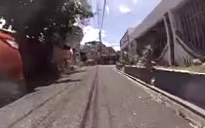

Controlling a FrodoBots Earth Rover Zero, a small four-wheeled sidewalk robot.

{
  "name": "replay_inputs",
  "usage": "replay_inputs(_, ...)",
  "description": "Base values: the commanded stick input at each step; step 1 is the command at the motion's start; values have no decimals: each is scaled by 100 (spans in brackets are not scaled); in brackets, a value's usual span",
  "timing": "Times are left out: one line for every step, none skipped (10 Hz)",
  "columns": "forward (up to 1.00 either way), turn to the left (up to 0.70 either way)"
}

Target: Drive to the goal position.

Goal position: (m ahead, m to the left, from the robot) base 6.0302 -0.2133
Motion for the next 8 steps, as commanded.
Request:
replay_inputs(85,0)
replay_inputs(85,0)
replay_inputs(85,0)
replay_inputs(85,0)
replay_inputs(85,0)
replay_inputs(85,0)
replay_inputs(85,0)
replay_inputs(85,0)
